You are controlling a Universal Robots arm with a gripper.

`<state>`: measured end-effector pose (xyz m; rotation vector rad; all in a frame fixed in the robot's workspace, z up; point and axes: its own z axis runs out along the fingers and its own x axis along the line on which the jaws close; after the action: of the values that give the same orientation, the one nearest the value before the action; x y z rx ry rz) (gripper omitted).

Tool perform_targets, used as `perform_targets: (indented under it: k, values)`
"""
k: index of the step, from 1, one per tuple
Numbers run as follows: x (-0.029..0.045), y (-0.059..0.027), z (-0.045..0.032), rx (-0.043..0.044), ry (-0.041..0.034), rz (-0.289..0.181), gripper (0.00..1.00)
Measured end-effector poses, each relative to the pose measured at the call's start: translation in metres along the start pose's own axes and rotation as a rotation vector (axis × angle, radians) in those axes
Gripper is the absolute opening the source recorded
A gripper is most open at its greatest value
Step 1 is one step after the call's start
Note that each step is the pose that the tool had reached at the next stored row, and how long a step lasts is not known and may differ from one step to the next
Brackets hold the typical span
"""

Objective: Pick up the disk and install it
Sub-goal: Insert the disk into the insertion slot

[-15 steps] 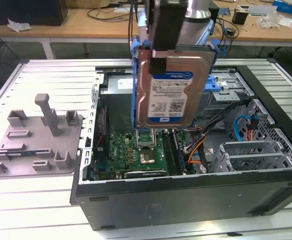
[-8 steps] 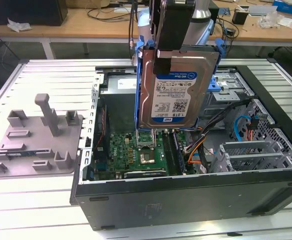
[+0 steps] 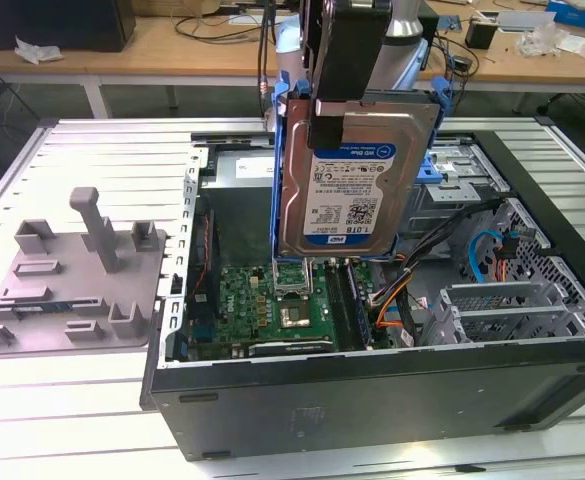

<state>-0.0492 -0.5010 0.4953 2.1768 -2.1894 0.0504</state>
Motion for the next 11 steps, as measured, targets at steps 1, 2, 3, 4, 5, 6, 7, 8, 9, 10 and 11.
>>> perform_targets:
  k: [1,2,3,4,5,6,7,8,9,10,11]
  values:
    - [0.0002,0.0001,0.0003,0.0007,-0.0107,0.000,0.36]
    - [0.0006,0.0000,0.0003,0.0008,-0.0166,0.000,0.36]
    - [0.0011,0.0000,0.0005,0.0009,-0.0200,0.000,0.36]
    - [0.0022,0.0000,0.0006,0.0009,-0.0209,0.000,0.36]
    - [0.0027,0.0001,0.0006,0.0009,-0.0209,0.000,0.36]
    - [0.0031,-0.0001,0.0006,0.0009,-0.0209,0.000,0.36]
    - [0.0040,-0.0008,0.0007,0.0014,-0.0209,0.000,0.36]
    - [0.0046,-0.0014,0.0007,0.0019,-0.0209,0.000,0.36]
    - [0.0056,-0.0024,0.0007,0.0023,-0.0208,0.000,0.36]
    - [0.0077,-0.0055,0.0009,0.0029,-0.0210,0.000,0.36]
    - [0.0091,-0.0082,0.0009,0.0032,-0.0210,0.000,0.36]
